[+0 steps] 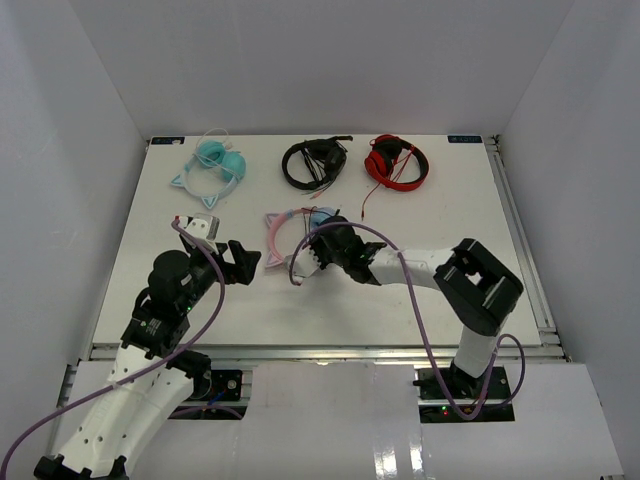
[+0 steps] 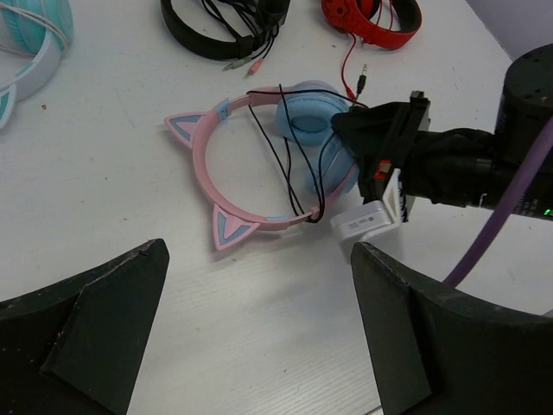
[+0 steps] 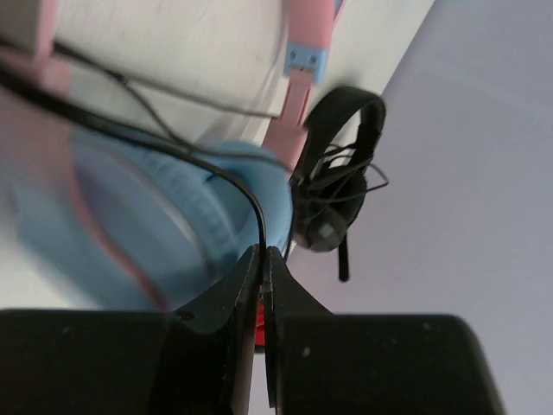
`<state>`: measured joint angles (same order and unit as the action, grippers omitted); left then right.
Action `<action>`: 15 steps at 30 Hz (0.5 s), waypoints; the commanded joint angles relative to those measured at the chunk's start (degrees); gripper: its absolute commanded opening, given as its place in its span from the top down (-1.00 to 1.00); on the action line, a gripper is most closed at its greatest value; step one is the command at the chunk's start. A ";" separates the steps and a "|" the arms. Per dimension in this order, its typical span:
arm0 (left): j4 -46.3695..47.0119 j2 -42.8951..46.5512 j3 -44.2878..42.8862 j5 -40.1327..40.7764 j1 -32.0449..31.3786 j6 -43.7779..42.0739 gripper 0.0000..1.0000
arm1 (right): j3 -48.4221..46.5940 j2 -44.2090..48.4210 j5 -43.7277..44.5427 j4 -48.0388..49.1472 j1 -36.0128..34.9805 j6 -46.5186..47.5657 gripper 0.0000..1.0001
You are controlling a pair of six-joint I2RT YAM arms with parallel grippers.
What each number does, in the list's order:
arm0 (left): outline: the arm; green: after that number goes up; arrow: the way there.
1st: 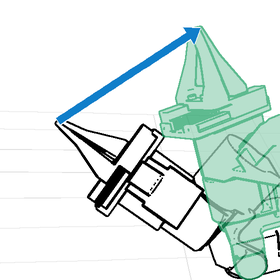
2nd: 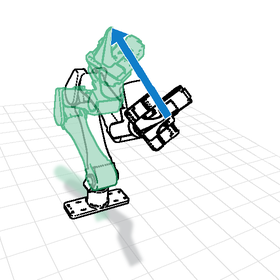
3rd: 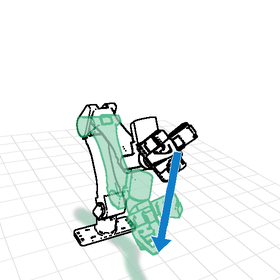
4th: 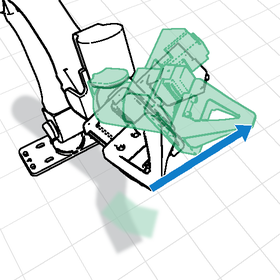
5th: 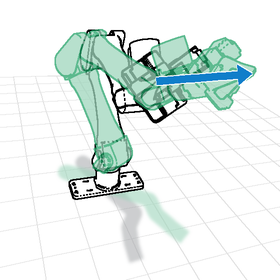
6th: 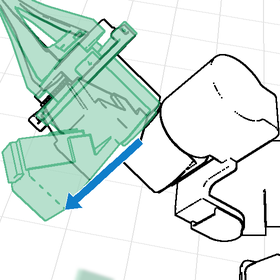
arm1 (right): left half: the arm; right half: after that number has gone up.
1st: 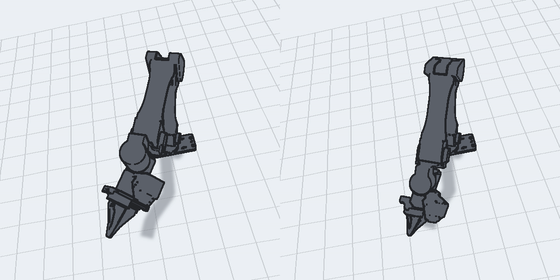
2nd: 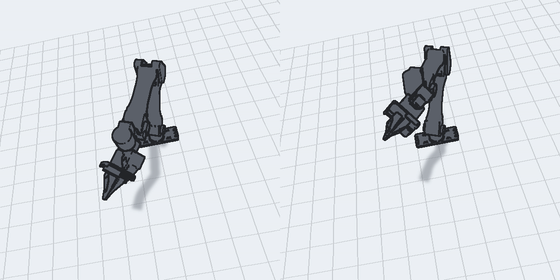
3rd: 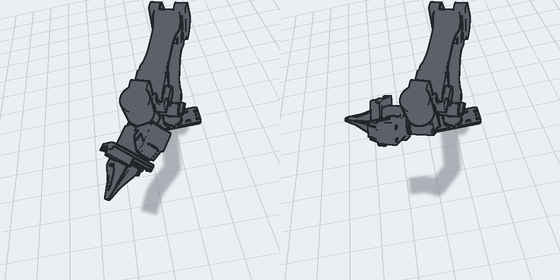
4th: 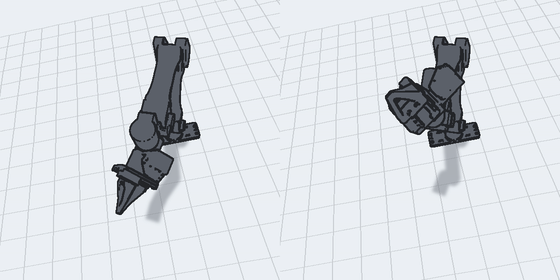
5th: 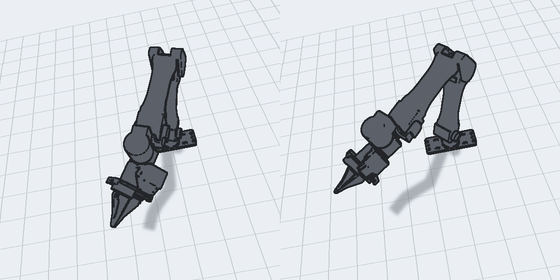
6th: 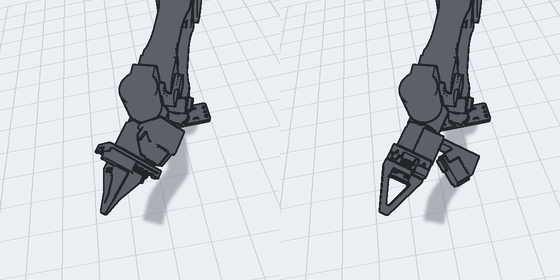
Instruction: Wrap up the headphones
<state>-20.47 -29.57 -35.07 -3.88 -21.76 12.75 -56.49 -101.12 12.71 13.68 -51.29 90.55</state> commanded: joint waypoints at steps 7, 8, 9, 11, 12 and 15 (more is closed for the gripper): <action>1.57 -0.14 0.62 -1.04 0.05 -0.18 -0.96 | -4.79 -3.94 -0.86 6.83 -1.71 3.99 0.82; 1.57 -0.27 0.62 -1.11 0.05 -0.25 -0.96 | -6.36 -4.33 -1.26 5.77 -1.71 3.33 0.80; 1.57 -0.28 0.62 -1.13 0.05 -0.27 -0.96 | -7.51 -5.26 -2.10 4.40 -1.71 2.06 0.76; 1.57 -0.22 0.67 -1.08 0.05 -0.27 -0.96 | -9.70 -7.45 -3.58 1.58 -1.65 -0.44 0.63; 1.57 -0.22 0.70 -0.99 0.05 -0.27 -0.96 | -11.49 -8.98 -3.66 0.50 -1.62 -1.46 0.48; 1.57 -0.05 0.70 -0.93 0.05 -0.27 -0.96 | -14.41 -11.20 -4.36 -1.04 -1.36 -4.47 0.16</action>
<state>-20.43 -29.78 -34.96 -4.11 -21.76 12.71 -66.85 -109.97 10.59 15.78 -52.90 90.52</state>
